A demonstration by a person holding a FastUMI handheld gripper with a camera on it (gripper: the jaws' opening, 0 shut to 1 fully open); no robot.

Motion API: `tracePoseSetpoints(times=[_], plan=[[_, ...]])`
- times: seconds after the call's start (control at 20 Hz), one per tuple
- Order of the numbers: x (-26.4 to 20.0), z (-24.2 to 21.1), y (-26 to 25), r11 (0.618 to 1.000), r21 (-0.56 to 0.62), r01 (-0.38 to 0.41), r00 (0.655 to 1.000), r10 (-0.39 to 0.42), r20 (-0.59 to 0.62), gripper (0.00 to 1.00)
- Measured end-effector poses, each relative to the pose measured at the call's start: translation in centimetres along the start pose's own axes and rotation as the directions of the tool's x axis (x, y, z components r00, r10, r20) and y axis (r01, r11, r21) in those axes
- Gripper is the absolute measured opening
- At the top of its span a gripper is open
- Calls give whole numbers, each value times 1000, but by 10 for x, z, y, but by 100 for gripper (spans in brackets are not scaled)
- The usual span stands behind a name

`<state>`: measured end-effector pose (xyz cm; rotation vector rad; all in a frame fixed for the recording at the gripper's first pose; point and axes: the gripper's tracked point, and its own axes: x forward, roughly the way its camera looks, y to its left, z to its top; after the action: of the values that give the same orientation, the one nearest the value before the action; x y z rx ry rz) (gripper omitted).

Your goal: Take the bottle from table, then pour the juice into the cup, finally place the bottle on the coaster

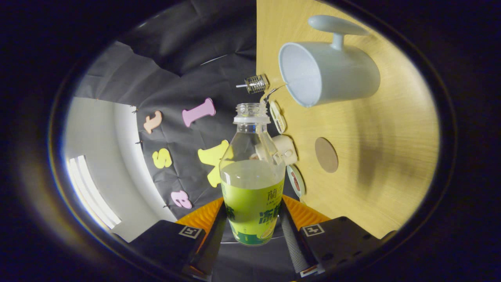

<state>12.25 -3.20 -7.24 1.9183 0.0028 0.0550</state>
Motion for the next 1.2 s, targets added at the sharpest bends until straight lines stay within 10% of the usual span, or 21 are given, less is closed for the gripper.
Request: tracePoseSetpoints(times=[1.2], plan=[[5, 2, 28, 993, 110, -42, 999, 43, -6, 77]])
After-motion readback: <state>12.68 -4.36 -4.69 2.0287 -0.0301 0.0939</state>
